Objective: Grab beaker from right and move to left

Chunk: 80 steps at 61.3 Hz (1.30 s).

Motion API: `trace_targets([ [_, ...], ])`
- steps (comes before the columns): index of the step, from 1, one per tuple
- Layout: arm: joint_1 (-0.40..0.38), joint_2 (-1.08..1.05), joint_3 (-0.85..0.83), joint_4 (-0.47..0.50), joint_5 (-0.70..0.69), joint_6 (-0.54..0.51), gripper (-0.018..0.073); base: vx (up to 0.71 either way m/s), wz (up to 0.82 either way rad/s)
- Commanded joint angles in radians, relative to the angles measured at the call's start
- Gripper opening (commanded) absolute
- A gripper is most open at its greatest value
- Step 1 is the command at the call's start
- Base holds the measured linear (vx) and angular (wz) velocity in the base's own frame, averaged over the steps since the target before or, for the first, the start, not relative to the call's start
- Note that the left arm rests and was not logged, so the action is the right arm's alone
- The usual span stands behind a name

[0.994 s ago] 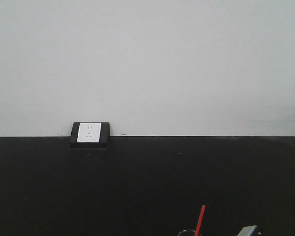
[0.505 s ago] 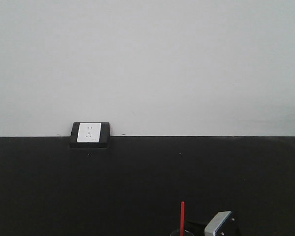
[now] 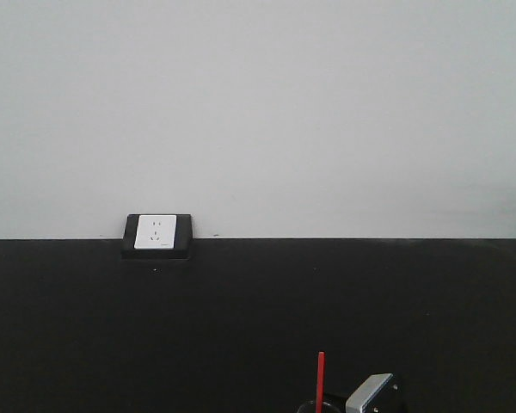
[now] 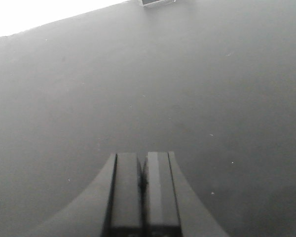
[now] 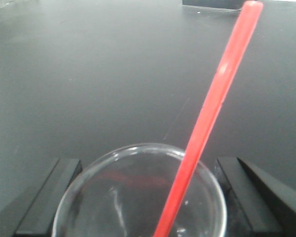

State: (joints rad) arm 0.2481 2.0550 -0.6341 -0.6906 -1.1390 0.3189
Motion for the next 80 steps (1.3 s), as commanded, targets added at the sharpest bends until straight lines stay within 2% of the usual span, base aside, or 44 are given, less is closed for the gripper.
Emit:
trace_targets([
  [1, 0.0, -0.045, -0.015, 0.022, -0.102, -0.012, 0.0578, 0.0, 0.0],
  [36, 0.0, -0.044, -0.013, 0.022, -0.01, -0.011, 0.0577, 0.0, 0.0],
  [48, 0.0, -0.044, -0.013, 0.022, 0.006, -0.017, 0.0533, 0.0, 0.0],
  [57, 0.0, -0.044, -0.013, 0.022, 0.006, -0.021, 0.04, 0.0, 0.0],
  [72, 0.0, -0.047, -0.013, 0.022, 0.009, -0.015, -0.0006, 0.0, 0.0],
  [80, 0.0, -0.087, -0.013, 0.023, 0.063, 0.049, -0.0008, 0.0, 0.0],
])
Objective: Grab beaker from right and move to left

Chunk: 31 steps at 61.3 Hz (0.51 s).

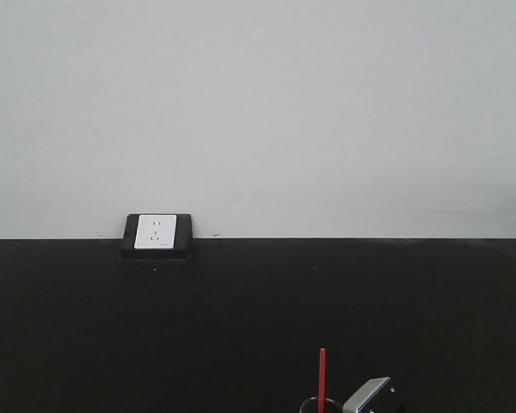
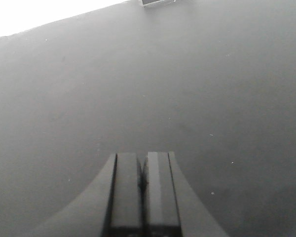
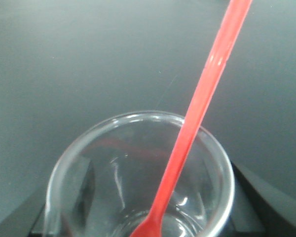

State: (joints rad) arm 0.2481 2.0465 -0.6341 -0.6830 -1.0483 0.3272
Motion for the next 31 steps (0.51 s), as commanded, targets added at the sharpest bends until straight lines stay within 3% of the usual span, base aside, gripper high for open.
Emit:
trace_targets([
  [1, 0.0, -0.088, -0.013, 0.015, -0.015, 0.052, -0.0007, 0.0, 0.0],
  [23, 0.0, -0.491, -0.013, 0.011, 0.478, 0.316, -0.0003, 0.0, 0.0],
  [31, 0.0, -0.699, -0.013, -0.034, 0.687, 0.404, -0.0003, 0.0, 0.0],
])
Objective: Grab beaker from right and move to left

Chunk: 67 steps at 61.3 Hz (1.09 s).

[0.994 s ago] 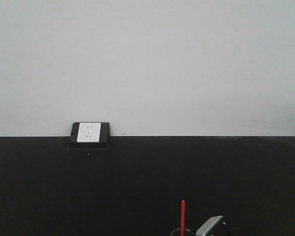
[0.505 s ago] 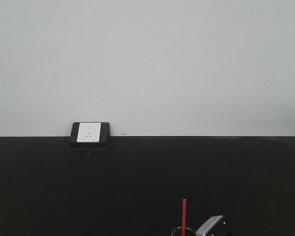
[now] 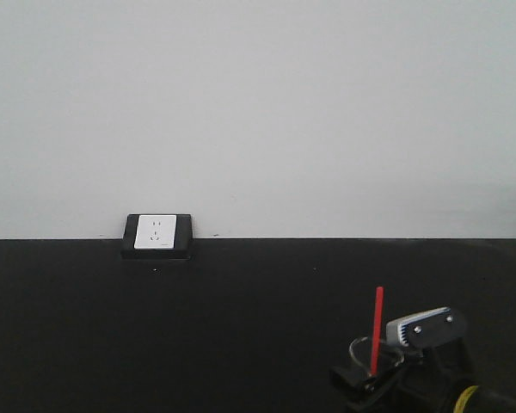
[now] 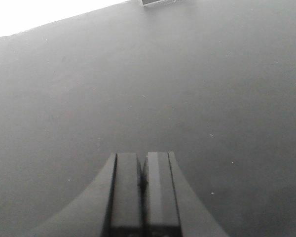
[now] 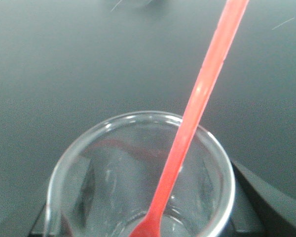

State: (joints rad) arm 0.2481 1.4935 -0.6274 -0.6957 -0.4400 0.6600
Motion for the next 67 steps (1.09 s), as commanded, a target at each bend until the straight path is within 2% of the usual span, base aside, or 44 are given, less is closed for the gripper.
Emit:
trace_targets([
  [1, 0.0, -0.168, -0.019, -0.028, 0.101, 0.084, -0.0003, 0.0, 0.0],
  [9, 0.0, -0.339, -0.019, -0.075, 0.288, 0.179, -0.0003, 0.0, 0.0],
  [16, 0.024, -0.481, -0.019, -0.1, 0.44, 0.199, -0.0003, 0.0, 0.0],
  [31, 0.168, -0.691, -0.019, -0.081, 0.688, 0.194, -0.0003, 0.0, 0.0],
  [41, 0.23, -0.767, -0.019, -0.077, 0.761, 0.194, -0.0003, 0.0, 0.0],
  [67, 0.236, -0.8, -0.019, -0.078, 0.768, 0.194, -0.0003, 0.0, 0.0],
])
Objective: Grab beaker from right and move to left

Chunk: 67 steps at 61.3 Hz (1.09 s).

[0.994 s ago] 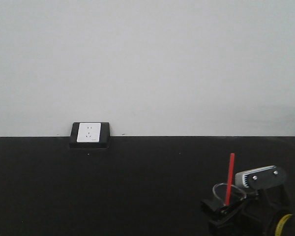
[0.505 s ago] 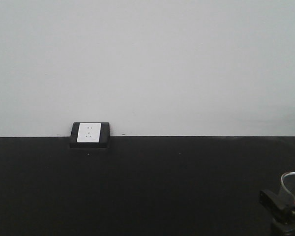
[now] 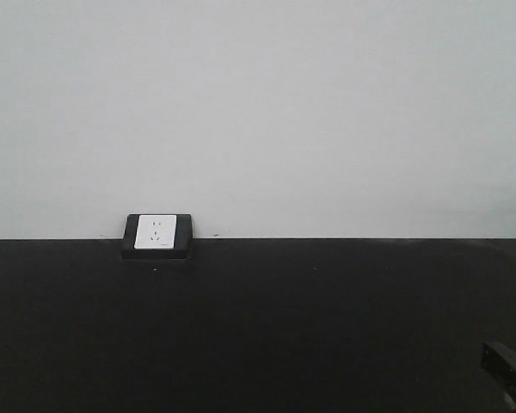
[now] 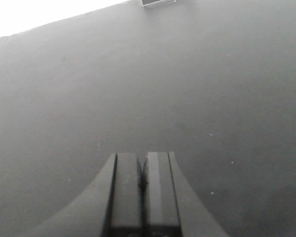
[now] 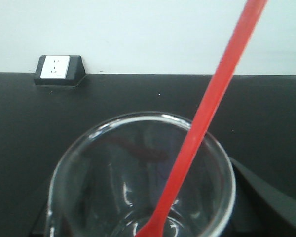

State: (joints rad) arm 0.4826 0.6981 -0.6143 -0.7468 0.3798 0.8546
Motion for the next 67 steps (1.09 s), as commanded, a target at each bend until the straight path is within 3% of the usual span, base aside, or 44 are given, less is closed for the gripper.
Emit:
trace_targets([
  [1, 0.001, -0.004, -0.032, -0.027, -0.052, -0.001, -0.0003, 0.0, 0.0],
  [38, 0.001, -0.004, -0.032, -0.027, -0.052, -0.001, -0.0003, -0.01, 0.03],
  [67, 0.001, -0.004, -0.032, -0.027, -0.052, -0.001, -0.0003, -0.11, 0.24],
])
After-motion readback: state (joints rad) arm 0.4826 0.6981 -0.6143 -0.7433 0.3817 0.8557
